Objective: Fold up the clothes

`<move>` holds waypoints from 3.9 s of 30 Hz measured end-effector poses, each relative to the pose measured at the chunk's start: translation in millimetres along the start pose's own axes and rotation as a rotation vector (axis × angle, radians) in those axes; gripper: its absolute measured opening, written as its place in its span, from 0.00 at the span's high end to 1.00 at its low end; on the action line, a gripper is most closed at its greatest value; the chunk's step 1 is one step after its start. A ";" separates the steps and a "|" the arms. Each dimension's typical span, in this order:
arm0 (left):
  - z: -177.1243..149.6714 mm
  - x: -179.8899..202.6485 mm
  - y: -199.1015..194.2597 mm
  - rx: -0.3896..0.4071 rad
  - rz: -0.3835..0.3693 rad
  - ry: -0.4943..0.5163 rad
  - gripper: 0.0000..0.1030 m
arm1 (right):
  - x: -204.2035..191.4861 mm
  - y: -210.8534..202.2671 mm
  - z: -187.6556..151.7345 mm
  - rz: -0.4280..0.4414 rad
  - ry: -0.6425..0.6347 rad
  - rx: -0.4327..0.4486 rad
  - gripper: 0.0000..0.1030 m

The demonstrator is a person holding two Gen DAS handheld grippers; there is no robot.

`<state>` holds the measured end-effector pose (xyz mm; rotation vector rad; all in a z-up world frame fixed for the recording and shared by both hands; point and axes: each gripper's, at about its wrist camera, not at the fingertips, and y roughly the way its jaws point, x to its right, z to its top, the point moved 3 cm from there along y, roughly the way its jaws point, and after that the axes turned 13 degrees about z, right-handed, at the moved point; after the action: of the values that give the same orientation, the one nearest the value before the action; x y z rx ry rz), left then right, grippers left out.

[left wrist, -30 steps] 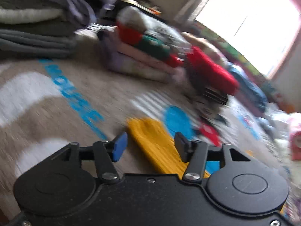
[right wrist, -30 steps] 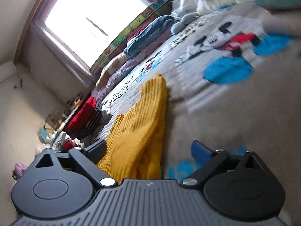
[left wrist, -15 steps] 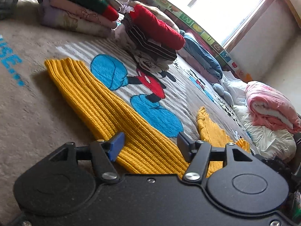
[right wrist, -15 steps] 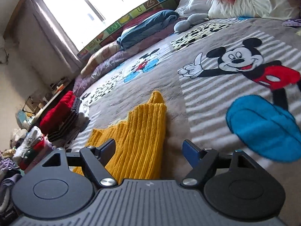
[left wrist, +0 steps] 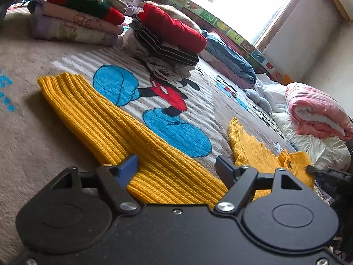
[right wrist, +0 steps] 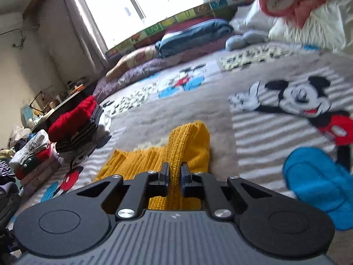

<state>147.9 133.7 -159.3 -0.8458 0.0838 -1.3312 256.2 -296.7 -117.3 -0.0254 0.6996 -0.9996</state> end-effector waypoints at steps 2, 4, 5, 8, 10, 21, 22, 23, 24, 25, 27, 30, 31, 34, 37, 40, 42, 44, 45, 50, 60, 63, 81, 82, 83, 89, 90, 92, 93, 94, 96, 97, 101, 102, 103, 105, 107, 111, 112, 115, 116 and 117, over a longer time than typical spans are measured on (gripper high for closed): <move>-0.5 0.6 -0.5 0.000 0.002 0.003 0.25 | -0.8 -14.9 6.7 -0.006 -0.003 0.040 0.89; -1.0 1.3 -0.8 0.002 0.006 0.008 0.25 | 0.1 -32.4 13.3 -0.013 -0.001 0.085 0.90; -1.2 1.7 -0.9 0.003 0.008 0.011 0.25 | 1.6 -43.2 16.2 -0.018 0.003 0.110 0.90; -2.0 2.7 -1.8 0.007 0.015 0.019 0.25 | 6.2 -75.6 24.9 -0.033 0.013 0.185 0.90; -2.8 4.0 -2.2 0.010 0.021 0.027 0.25 | 12.3 -100.7 28.7 -0.049 0.021 0.232 0.90; -4.5 6.3 -2.0 0.017 0.036 0.047 0.25 | 59.6 -180.7 -3.9 -0.199 0.105 0.322 0.90; -4.6 6.5 -2.0 0.018 0.037 0.049 0.25 | 64.2 -185.9 -8.5 -0.214 0.115 0.324 0.90; -4.7 6.6 -2.0 0.018 0.038 0.050 0.25 | 68.8 -191.0 -13.1 -0.229 0.125 0.327 0.90; -4.9 6.5 -2.1 0.019 0.038 0.051 0.25 | 73.5 -196.1 -17.7 -0.245 0.135 0.330 0.90; -5.0 6.3 -2.2 0.018 0.038 0.051 0.25 | 78.1 -201.3 -22.4 -0.260 0.144 0.333 0.90; -5.2 6.2 -2.2 0.018 0.039 0.051 0.25 | 87.3 -211.6 -31.6 -0.290 0.164 0.338 0.90; -5.7 6.7 -2.0 0.018 0.044 0.052 0.25 | 101.1 -227.1 -45.6 -0.335 0.194 0.347 0.91; -5.9 6.8 -2.0 0.018 0.045 0.052 0.25 | 104.1 -229.2 -50.4 -0.348 0.204 0.347 0.91; -6.9 7.7 -2.4 0.019 0.051 0.057 0.25 | 113.0 -228.2 -63.8 -0.374 0.241 0.346 0.91; -8.1 8.4 -3.1 0.022 0.055 0.063 0.25 | 120.5 -228.3 -74.5 -0.394 0.260 0.337 0.91; -8.6 8.8 -3.3 0.025 0.058 0.067 0.25 | 132.6 -226.9 -80.0 -0.437 0.286 0.310 0.91; -8.4 8.9 -3.5 0.024 0.059 0.065 0.25 | 142.7 -223.0 -81.9 -0.491 0.319 0.272 0.91; -8.1 8.8 -4.4 0.023 0.060 0.060 0.25 | 142.3 -223.7 -81.8 -0.541 0.307 0.254 0.91; -8.2 9.0 -4.7 0.024 0.061 0.061 0.25 | 136.9 -224.8 -80.6 -0.553 0.276 0.255 0.91; -8.9 14.3 -9.8 0.045 0.087 0.083 0.25 | 75.6 -216.7 -75.5 -0.481 0.038 0.242 0.91; -48.0 81.6 -52.8 0.124 -0.072 0.401 0.33 | -72.7 -139.3 -119.7 -0.104 -0.420 -0.011 0.90; -73.6 95.0 -49.8 0.055 -0.107 0.511 0.35 | -89.8 -129.7 -133.2 -0.062 -0.465 -0.046 0.90; -89.7 118.4 -45.3 -0.054 -0.167 0.632 0.35 | -49.9 -134.8 -123.5 -0.067 -0.285 -0.097 0.90; -87.1 120.4 -43.0 -0.065 -0.169 0.621 0.35 | -48.3 -125.9 -118.6 -0.055 -0.279 -0.114 0.90; -83.8 122.8 -39.3 -0.076 -0.174 0.612 0.35 | -47.8 -117.3 -113.5 -0.044 -0.282 -0.130 0.90; -58.6 136.5 -10.6 -0.114 -0.183 0.577 0.35 | -38.6 -66.4 -84.7 0.015 -0.288 -0.213 0.88; -53.8 138.4 -3.6 -0.125 -0.180 0.572 0.35 | -35.2 -57.9 -80.4 0.022 -0.283 -0.225 0.88; -46.8 140.9 9.3 -0.153 -0.162 0.575 0.35 | -16.2 -42.8 -72.1 0.016 -0.230 -0.243 0.88; -43.7 141.6 15.2 -0.164 -0.150 0.579 0.35 | -4.9 -37.9 -69.3 0.020 -0.191 -0.252 0.88; -41.2 142.1 19.4 -0.177 -0.152 0.578 0.35 | 6.5 -34.2 -67.2 0.028 -0.149 -0.260 0.89; -39.3 142.7 24.5 -0.197 -0.161 0.573 0.35 | 26.1 -33.9 -61.3 0.060 -0.058 -0.246 0.95; -39.1 143.1 27.1 -0.207 -0.163 0.574 0.35 | 32.0 -33.9 -58.3 0.074 -0.033 -0.249 0.95; -41.6 143.2 30.2 -0.210 -0.160 0.588 0.35 | 42.0 -24.1 -43.6 0.108 0.008 -0.276 0.95; -42.3 142.3 30.1 -0.209 -0.161 0.587 0.35 | 42.8 -20.4 -39.3 0.114 0.018 -0.280 0.94; -43.0 141.1 29.8 -0.208 -0.161 0.583 0.35 | 43.2 -16.9 -34.5 0.119 0.028 -0.280 0.92; -44.6 139.3 28.8 -0.205 -0.161 0.574 0.35 | 41.7 -10.7 -23.1 0.127 0.045 -0.268 0.82; -44.7 138.6 28.4 -0.205 -0.162 0.570 0.35 | 42.2 1.2 -15.3 0.095 0.005 -0.287 0.80; -44.5 136.5 28.2 -0.210 -0.168 0.571 0.35 | 64.9 17.5 -6.0 0.047 0.012 -0.300 0.86; -44.8 135.8 27.9 -0.210 -0.171 0.572 0.34 | 78.3 17.0 -3.5 0.061 0.094 -0.277 0.88; -47.3 134.6 27.3 -0.203 -0.173 0.577 0.34 | 89.6 14.8 4.7 0.104 0.179 -0.219 0.84; -48.1 134.4 27.0 -0.200 -0.173 0.579 0.34 | 90.2 15.0 7.9 0.119 0.193 -0.205 0.80; -48.4 134.6 27.2 -0.198 -0.171 0.577 0.34 | 89.6 17.7 10.7 0.133 0.202 -0.200 0.78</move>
<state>183.3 -7.5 -155.2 -0.6176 0.6144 -1.7182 306.4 -359.6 -162.0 -0.0526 0.9722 -0.8083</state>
